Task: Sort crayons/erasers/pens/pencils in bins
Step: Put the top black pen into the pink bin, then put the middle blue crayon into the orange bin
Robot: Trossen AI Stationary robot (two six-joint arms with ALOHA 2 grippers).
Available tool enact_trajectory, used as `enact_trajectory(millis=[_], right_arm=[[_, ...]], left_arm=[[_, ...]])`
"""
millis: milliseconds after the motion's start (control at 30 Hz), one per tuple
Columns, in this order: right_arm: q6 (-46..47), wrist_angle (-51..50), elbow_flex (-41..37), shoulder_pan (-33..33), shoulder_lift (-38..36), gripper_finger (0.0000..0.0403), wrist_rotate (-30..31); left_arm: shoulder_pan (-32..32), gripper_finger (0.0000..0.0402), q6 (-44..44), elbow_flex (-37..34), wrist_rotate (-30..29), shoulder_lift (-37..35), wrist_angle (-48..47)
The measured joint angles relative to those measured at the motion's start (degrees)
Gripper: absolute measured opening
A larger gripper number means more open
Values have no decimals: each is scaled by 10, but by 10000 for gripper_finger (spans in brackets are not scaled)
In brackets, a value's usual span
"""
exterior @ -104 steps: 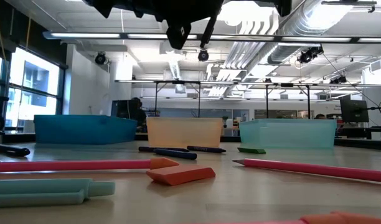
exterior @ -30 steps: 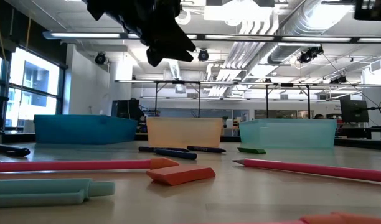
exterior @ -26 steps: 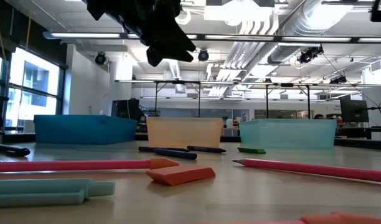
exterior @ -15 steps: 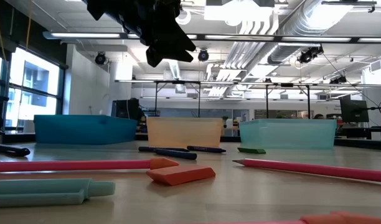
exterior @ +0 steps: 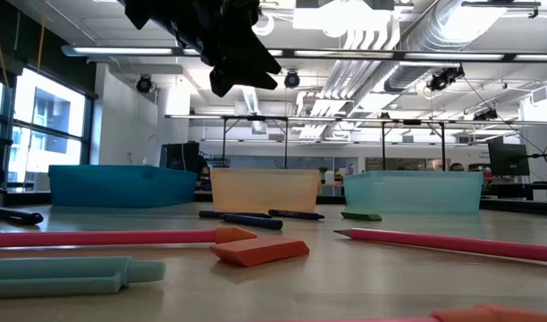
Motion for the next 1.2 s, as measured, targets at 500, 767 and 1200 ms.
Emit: enact_trajectory(millis=[500, 767, 1200], right_arm=[[88, 16, 0, 42, 85, 12, -44], [88, 39, 0, 42, 107, 12, -52], [89, 40, 0, 40, 108, 99, -49]], left_arm=[[0, 154, -9, 0, 0, 0, -7], [0, 154, -9, 0, 0, -26, -90], [-3, 154, -9, 0, 0, -70, -239]])
